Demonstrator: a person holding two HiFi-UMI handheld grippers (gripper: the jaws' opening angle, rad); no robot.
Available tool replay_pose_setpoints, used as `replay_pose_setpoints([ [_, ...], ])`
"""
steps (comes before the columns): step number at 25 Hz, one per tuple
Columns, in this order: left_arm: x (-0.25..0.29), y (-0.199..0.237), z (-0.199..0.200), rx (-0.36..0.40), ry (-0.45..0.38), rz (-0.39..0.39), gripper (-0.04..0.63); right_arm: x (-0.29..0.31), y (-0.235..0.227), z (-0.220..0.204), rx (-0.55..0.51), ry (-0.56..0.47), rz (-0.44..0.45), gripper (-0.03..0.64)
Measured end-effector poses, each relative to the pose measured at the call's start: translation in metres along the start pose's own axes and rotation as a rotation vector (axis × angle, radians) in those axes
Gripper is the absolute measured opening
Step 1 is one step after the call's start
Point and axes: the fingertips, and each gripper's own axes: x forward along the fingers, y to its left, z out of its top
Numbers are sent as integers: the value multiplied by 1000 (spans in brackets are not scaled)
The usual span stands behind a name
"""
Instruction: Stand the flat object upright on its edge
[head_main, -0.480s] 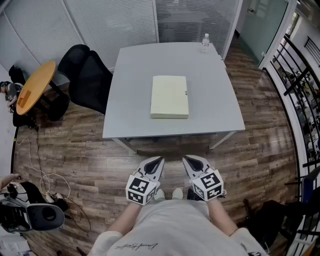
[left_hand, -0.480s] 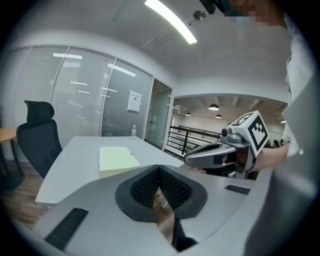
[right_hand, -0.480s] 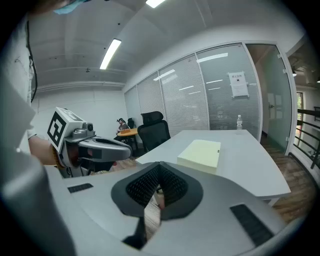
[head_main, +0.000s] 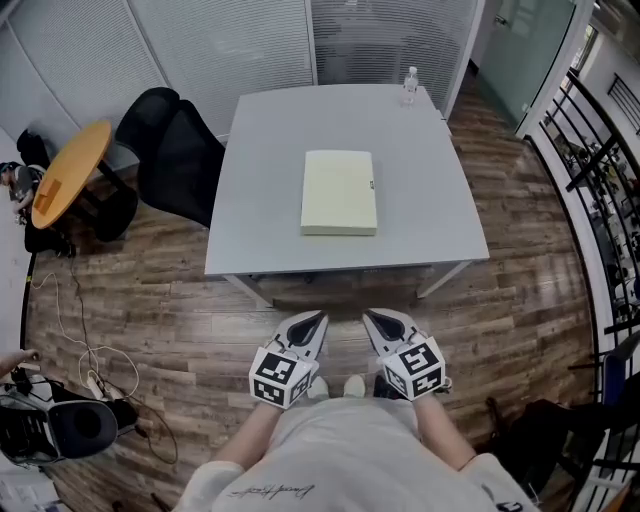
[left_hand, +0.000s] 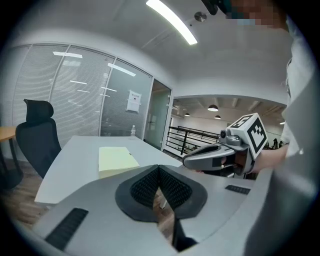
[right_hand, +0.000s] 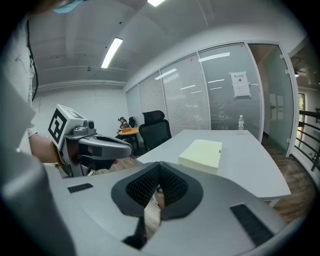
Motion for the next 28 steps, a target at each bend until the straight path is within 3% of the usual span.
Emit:
replay_pose_setpoints([
  [28, 34, -3, 15, -20, -43, 87, 12, -10, -49, 1, 14, -17, 50, 25],
])
